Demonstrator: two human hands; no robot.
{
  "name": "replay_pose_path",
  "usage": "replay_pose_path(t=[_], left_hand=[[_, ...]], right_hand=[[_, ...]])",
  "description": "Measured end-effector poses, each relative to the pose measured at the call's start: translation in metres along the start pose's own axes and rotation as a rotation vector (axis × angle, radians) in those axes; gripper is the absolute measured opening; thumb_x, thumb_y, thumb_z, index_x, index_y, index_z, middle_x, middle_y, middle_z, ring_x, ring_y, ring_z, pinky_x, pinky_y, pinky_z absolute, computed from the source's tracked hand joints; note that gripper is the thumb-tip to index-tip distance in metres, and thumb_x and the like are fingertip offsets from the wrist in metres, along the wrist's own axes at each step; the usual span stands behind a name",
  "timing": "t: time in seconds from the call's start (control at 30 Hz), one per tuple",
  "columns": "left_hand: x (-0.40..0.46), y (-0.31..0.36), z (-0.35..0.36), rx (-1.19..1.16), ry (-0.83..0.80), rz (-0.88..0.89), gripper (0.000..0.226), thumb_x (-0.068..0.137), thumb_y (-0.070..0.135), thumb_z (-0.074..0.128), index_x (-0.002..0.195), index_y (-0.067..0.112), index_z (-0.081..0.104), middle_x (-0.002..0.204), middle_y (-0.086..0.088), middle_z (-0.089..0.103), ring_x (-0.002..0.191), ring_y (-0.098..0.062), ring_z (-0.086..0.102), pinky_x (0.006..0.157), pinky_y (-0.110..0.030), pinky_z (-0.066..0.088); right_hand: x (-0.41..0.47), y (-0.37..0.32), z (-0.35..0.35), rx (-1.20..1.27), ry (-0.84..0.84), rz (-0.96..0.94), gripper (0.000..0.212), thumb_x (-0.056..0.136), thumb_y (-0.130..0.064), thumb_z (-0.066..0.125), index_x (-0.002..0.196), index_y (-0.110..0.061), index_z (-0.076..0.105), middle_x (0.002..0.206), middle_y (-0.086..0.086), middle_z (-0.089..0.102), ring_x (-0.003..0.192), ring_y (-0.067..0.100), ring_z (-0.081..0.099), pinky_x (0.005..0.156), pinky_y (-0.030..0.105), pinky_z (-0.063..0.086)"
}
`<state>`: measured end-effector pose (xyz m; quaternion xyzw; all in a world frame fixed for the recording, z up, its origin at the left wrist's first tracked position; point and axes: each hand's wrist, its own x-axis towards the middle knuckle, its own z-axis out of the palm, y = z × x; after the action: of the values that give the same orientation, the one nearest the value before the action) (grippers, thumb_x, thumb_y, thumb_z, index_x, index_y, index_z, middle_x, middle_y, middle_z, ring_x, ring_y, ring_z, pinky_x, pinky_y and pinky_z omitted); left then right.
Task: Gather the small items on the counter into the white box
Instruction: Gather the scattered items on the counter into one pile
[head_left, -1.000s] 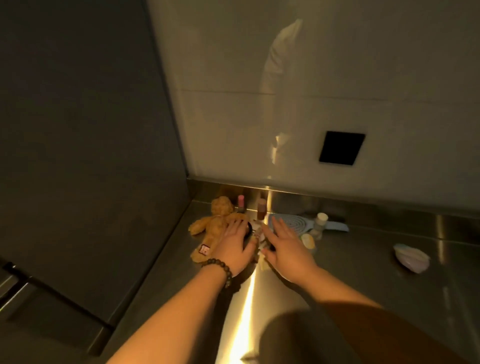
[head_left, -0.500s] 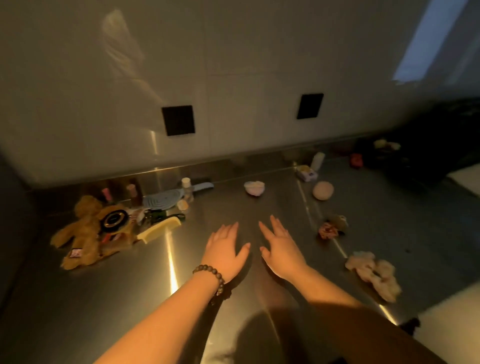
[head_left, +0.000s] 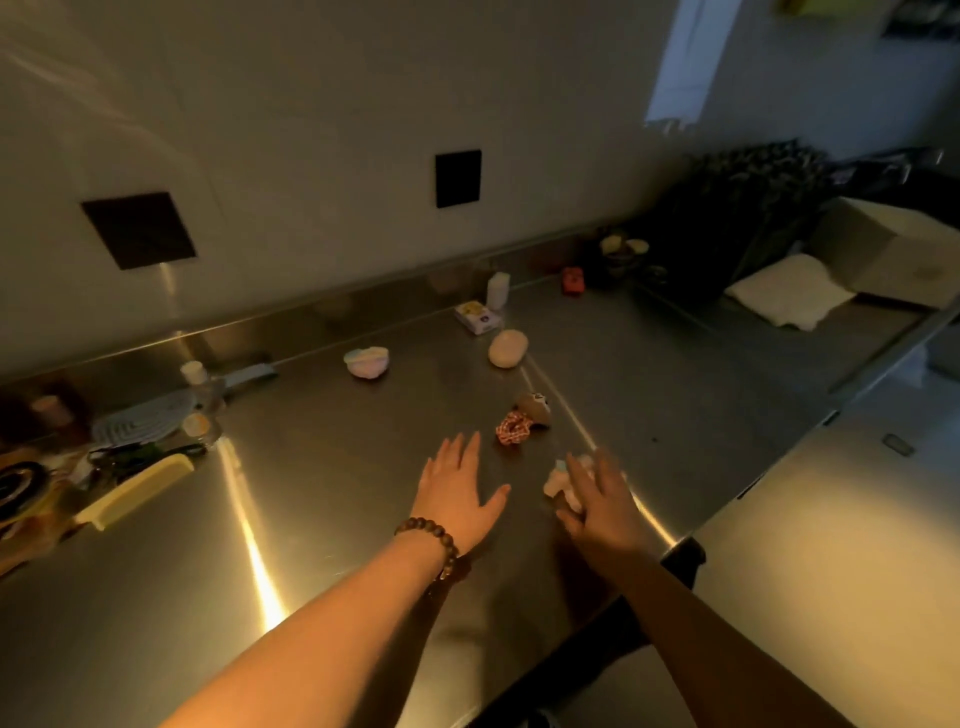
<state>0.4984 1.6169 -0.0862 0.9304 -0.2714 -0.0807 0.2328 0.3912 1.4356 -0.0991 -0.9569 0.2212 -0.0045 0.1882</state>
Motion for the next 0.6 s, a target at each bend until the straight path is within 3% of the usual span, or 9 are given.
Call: replay_pose_path(t=[0.07,0.2,0.37,0.47,0.53,0.6], left_hand=[[0.02,0.01,0.01,-0.008,0.01,-0.021,0.085,0.084,0.062,0.043,0.15,0.023,0.005,0.158,-0.003,0.009,0.144,-0.02,0.006,0.117,-0.037,0.008],[0.068,0.032,0.03,-0.024,0.011,-0.086,0.091,0.082,0.061,0.049,0.15,0.025,0.001,0.158,-0.003,0.008,0.144,-0.022,0.007,0.117,-0.041,0.012],[0.13,0.049,0.053,-0.003,-0.003,-0.125,0.086,0.079,0.058,0.054,0.146,0.042,0.002,0.156,-0.01,0.01,0.143,-0.031,0.011,0.115,-0.047,0.018],[0.151,0.052,0.062,0.047,-0.029,-0.126,0.07,0.082,0.049,0.058,0.143,0.037,0.025,0.15,-0.011,0.024,0.137,-0.033,0.023,0.11,-0.043,0.026],[0.155,0.051,0.065,0.03,0.027,-0.123,0.053,0.084,0.041,0.058,0.133,0.026,0.042,0.135,-0.01,0.041,0.123,-0.029,0.041,0.101,-0.035,0.035],[0.152,0.047,0.061,-0.019,0.086,-0.159,0.045,0.085,0.034,0.058,0.126,0.022,0.047,0.126,-0.008,0.046,0.113,-0.025,0.047,0.094,-0.031,0.039]], right_hand=[[0.019,0.011,0.007,-0.049,-0.005,-0.046,0.065,0.093,-0.039,0.052,0.15,-0.034,0.021,0.161,0.009,0.012,0.148,0.027,0.011,0.119,0.04,0.016],[0.062,0.03,0.006,-0.019,-0.021,-0.16,0.053,0.091,-0.029,0.057,0.142,-0.031,0.043,0.15,0.014,0.038,0.138,0.032,0.036,0.107,0.05,0.038],[0.12,0.06,-0.01,0.068,0.051,-0.236,0.045,0.082,-0.016,0.068,0.125,-0.021,0.063,0.122,0.017,0.062,0.105,0.037,0.058,0.09,0.044,0.05],[0.148,0.071,-0.015,0.062,0.035,-0.295,0.045,0.076,-0.016,0.074,0.12,-0.018,0.066,0.112,0.015,0.063,0.097,0.036,0.06,0.084,0.04,0.049],[0.163,0.068,-0.014,0.071,-0.024,-0.276,0.045,0.079,-0.017,0.07,0.124,-0.019,0.063,0.119,0.016,0.059,0.106,0.036,0.055,0.089,0.04,0.045],[0.174,0.058,-0.01,0.125,-0.085,-0.253,0.044,0.083,-0.02,0.066,0.127,-0.02,0.061,0.123,0.016,0.056,0.113,0.035,0.052,0.094,0.039,0.042]])
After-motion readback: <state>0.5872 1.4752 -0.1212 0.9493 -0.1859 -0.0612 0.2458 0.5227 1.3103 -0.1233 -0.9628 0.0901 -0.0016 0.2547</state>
